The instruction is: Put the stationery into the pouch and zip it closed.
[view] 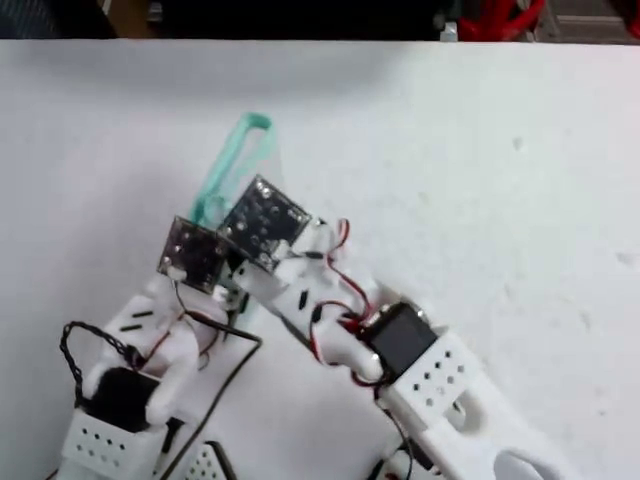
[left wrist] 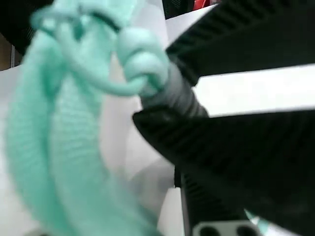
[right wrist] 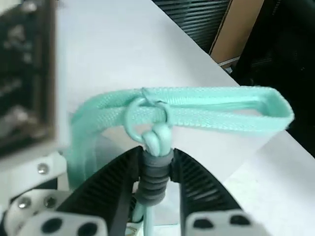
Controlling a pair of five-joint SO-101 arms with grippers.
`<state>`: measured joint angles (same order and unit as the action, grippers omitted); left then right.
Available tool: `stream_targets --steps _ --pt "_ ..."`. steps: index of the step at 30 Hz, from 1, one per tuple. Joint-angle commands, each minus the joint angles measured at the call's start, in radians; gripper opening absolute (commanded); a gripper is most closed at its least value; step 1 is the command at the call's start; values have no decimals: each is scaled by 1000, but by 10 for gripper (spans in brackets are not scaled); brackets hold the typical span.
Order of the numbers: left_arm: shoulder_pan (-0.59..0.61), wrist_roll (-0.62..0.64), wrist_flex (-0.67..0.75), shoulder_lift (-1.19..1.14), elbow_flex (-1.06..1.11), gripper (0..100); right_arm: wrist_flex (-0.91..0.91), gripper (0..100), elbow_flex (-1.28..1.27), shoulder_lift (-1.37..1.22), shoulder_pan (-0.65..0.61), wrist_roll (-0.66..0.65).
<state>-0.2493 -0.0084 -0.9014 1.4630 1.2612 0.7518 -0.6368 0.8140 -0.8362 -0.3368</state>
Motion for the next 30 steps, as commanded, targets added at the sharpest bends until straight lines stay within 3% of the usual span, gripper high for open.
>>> stream_targets --steps 1,7,13,23,30 --pt "-15 -15 8 2 -17 111 1 19 9 105 8 -9" --pt "-8 -9 -34 2 -52 220 91 18 9 275 24 -8" --pt "-8 -8 -137 2 -210 223 176 18 14 318 48 -9" --pt "-19 -14 -48 1 -256 221 271 18 15 320 47 -11" --pt "-104 -14 -6 -4 -213 55 271 18 15 320 48 -3"
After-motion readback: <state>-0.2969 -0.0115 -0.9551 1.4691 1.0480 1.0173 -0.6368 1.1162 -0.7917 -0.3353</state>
